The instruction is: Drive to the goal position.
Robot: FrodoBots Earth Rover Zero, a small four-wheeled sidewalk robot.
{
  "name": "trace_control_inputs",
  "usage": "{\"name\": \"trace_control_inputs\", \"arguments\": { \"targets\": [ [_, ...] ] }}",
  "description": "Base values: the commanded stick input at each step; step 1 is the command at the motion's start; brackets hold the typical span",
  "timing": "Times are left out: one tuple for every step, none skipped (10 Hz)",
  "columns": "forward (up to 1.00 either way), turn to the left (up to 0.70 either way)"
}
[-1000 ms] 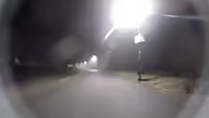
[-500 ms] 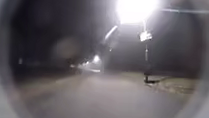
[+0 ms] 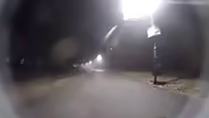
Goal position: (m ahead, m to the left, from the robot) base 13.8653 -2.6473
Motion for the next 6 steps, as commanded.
{"name": "trace_control_inputs", "arguments": {
  "targets": [
    [1.0, 0.05],
    [1.0, 0.04],
    [1.0, 0.03],
    [1.0, -0.01],
    [1.0, -0.07],
    [1.0, -0.06]
  ]
}}
